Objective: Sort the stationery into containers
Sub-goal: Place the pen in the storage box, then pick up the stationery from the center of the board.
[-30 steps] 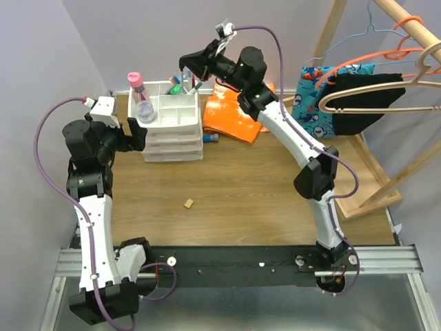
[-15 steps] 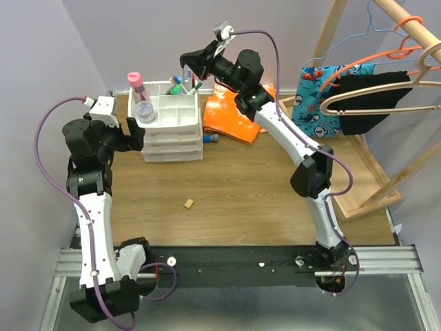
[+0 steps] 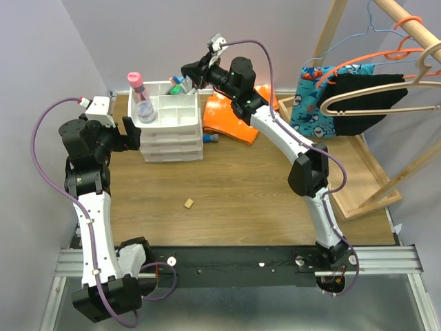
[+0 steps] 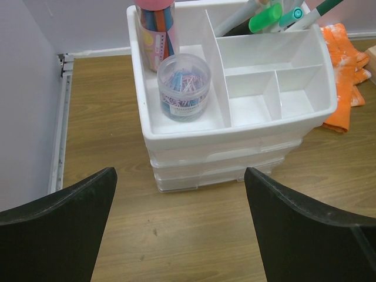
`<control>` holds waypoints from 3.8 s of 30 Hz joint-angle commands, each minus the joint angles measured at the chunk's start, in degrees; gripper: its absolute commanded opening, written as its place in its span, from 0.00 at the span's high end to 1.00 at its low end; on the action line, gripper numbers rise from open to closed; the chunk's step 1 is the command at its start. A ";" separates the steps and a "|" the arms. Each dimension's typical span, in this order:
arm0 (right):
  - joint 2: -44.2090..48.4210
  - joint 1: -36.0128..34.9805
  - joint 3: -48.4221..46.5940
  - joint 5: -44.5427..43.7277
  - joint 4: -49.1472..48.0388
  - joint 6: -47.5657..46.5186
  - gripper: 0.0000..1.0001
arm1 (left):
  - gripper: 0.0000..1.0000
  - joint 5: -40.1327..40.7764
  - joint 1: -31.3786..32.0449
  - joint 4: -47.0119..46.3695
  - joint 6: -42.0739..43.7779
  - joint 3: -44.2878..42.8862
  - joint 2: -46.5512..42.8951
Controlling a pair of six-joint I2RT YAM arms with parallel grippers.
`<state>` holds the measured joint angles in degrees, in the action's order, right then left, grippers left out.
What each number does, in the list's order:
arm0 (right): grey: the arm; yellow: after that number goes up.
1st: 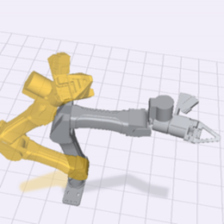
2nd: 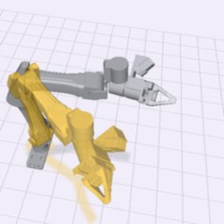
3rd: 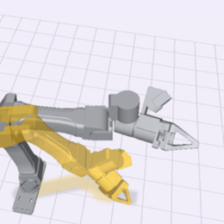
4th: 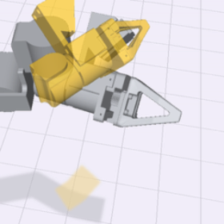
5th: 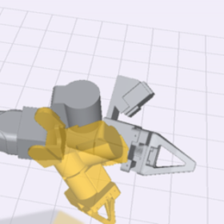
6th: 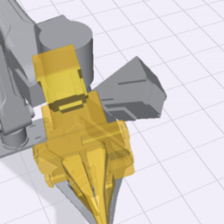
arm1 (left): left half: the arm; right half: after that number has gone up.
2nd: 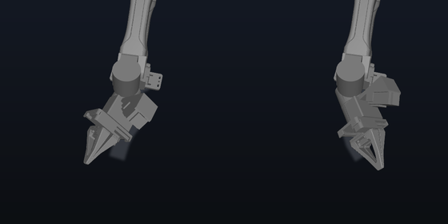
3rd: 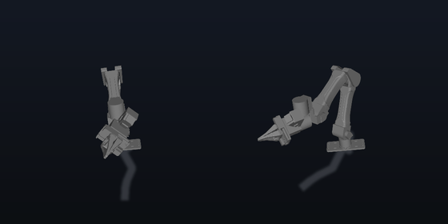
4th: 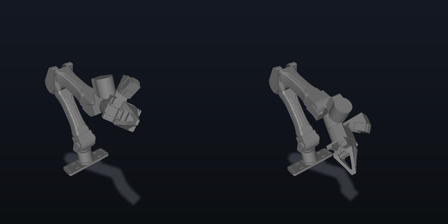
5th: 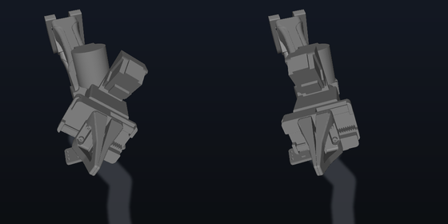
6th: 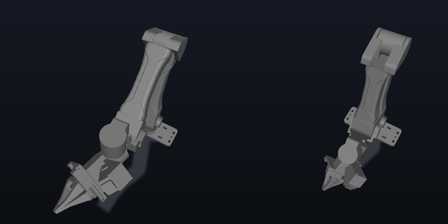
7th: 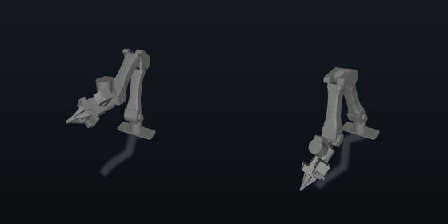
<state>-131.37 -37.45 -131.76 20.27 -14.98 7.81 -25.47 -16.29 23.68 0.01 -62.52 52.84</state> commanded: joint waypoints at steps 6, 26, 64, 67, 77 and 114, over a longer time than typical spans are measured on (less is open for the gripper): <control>0.24 -0.34 5.37 -0.59 -0.84 -3.15 0.92 | 0.01 -0.54 -1.02 0.14 0.25 -0.49 0.42; 24.90 -0.78 26.37 -0.41 -1.19 -2.46 0.48 | 0.01 -0.98 -1.02 1.01 2.09 -2.52 -1.68; 2.79 -24.16 22.08 5.92 63.94 -70.48 0.47 | 0.01 16.16 5.66 11.91 5.17 -4.71 -7.58; 0.60 -24.07 20.06 5.22 64.63 -71.53 0.47 | 0.01 15.98 5.75 11.91 5.00 -4.63 -7.49; -6.26 -24.16 12.34 5.57 67.36 -71.71 0.47 | 0.01 15.98 5.84 12.35 5.17 -4.36 -7.22; 2.53 -24.86 25.77 4.60 65.95 -58.43 0.36 | 0.01 11.06 6.63 11.56 3.24 -3.48 -7.93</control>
<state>-130.54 -61.71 -106.37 23.51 49.41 -52.38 -12.23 -9.98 35.92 3.97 -65.25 46.06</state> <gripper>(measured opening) 0.616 0.988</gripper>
